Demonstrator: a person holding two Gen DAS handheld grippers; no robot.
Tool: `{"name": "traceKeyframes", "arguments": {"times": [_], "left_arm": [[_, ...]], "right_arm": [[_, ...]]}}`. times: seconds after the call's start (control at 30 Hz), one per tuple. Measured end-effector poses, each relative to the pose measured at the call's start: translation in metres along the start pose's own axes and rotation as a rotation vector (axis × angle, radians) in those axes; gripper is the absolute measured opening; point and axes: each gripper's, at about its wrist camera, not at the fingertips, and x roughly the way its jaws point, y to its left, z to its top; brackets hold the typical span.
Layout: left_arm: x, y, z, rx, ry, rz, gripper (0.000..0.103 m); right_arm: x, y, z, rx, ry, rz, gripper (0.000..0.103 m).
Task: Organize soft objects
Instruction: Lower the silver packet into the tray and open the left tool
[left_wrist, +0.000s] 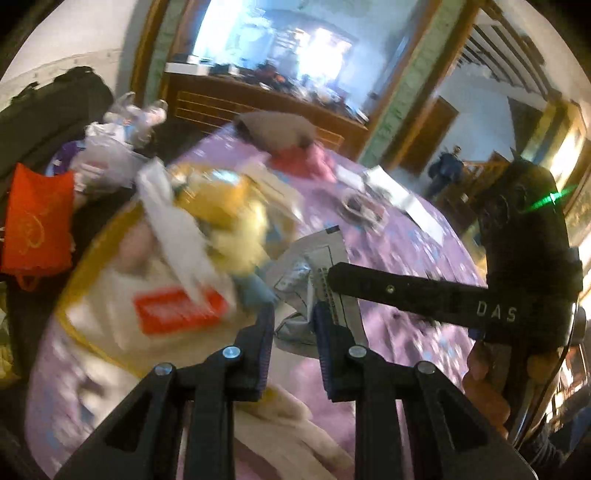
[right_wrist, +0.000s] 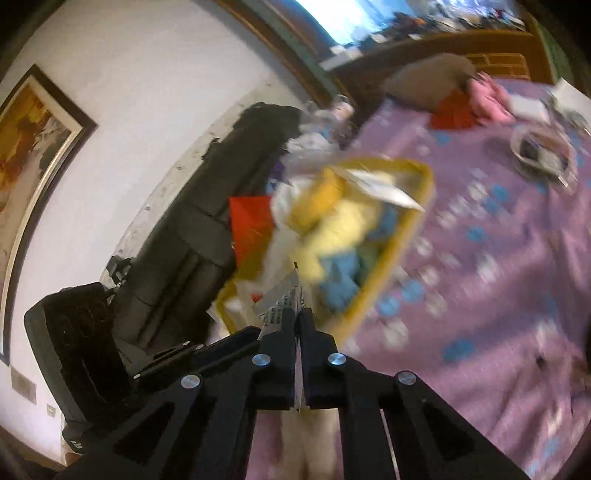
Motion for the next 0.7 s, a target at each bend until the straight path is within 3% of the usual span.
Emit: {"name": "traceKeyframes", "arguments": {"times": [0.17,0.33,0.4,0.43,0.47,0.57,0.67,0.7], "left_arm": [[0.018,0.036,0.038,-0.033,0.011,0.007,0.022],[0.044,0.059,0.055,-0.066,0.031,0.038,0.024],[0.053,0.063,0.054,-0.065,0.06,0.045,0.041],[0.053,0.064,0.051,-0.072,0.058,0.071,0.059],[0.048,0.062,0.048,-0.068,0.039,0.095,0.07],[0.022,0.043,0.036,-0.004,-0.029,0.163,0.084],[-0.009,0.012,0.017,0.064,-0.091,0.231,0.093],[-0.02,-0.002,0.005,0.098,-0.108,0.262,0.094]], "right_arm": [[0.041,0.016,0.041,-0.054,-0.029,-0.036,0.004],[0.068,0.005,0.055,-0.027,-0.03,-0.049,0.006],[0.074,-0.001,0.056,-0.012,-0.025,-0.058,0.006],[0.075,-0.002,0.055,-0.015,-0.015,-0.068,0.007],[0.074,-0.001,0.054,-0.018,-0.008,-0.092,0.007],[0.049,0.007,0.043,-0.026,-0.047,-0.123,0.011],[0.01,0.02,0.021,-0.038,-0.106,-0.148,0.052],[-0.005,0.025,0.01,-0.048,-0.137,-0.156,0.075]]}}
